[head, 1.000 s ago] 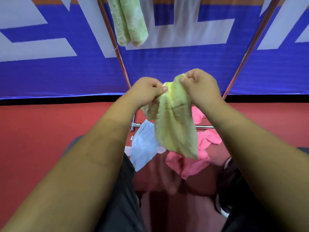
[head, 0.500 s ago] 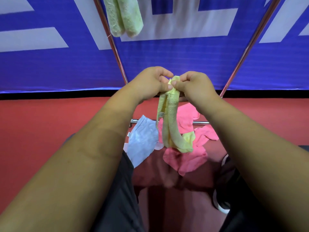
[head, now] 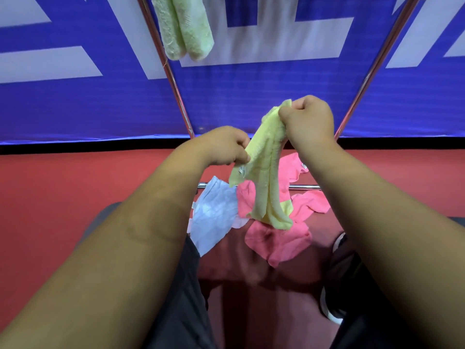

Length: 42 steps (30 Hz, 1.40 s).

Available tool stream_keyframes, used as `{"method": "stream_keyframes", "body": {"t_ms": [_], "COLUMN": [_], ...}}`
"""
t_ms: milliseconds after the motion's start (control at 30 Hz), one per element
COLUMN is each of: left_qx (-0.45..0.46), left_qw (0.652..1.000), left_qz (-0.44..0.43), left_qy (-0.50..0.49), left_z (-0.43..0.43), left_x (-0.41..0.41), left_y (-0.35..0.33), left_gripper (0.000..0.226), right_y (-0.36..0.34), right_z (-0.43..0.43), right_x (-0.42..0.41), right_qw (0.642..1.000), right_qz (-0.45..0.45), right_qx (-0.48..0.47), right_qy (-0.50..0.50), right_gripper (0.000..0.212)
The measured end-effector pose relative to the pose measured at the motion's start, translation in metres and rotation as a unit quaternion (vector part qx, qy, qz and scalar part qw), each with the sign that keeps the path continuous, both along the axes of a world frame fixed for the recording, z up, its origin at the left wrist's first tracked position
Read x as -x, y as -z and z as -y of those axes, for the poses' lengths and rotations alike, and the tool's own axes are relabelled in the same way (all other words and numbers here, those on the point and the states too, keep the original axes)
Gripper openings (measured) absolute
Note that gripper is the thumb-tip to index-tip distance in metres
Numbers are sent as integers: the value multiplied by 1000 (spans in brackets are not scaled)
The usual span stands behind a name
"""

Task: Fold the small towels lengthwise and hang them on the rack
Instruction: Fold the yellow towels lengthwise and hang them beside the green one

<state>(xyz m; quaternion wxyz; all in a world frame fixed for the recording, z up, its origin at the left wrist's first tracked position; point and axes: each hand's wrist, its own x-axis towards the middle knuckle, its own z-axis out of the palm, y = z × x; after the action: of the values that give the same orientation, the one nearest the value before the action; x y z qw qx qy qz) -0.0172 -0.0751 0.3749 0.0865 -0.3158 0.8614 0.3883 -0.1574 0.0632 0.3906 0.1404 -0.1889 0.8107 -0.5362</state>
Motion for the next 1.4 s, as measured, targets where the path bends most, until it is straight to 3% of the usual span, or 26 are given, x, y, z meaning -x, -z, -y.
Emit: {"method": "stream_keyframes", "body": {"t_ms": [133,200,267,433,600,867,1033,1400], "left_qx": [9,-28,-90,-207,-277,-312,-304,-332], "left_qw": [998,997,988,952,917,914,899,865], "left_qz": [61,41,5,-59,-106,-121,-173,-213], "left_qy": [-3,-61,-124,-219,-266,-231,-262,-311], "left_z": [7,10,9,2,-6,-20,-23,-25], "left_x": [-5,-6,-6,1,9,15,19,24], "left_y": [9,9,6,-6,-10,-12,-9,-9], "left_gripper": [11,16,13,8,8,27,16,27], "right_y": [-4,-1,4,9,5,10,15,24], "right_z": [-2,-6,-10,-14,-15,-13,-12,-9], "right_x": [16,24,28,27,19,2,-11,-18], "right_qw": [999,998,994,998,997,985,977,961], "right_qz": [29,-18,-34,30,12,-74,-106,-178], "right_qx": [19,-52,-106,-55,-63,-105,-113,-124], "right_qy": [41,33,5,9,-33,-115,-147,-172], "right_gripper": [15,31,28,21,28,30,31,26]}}
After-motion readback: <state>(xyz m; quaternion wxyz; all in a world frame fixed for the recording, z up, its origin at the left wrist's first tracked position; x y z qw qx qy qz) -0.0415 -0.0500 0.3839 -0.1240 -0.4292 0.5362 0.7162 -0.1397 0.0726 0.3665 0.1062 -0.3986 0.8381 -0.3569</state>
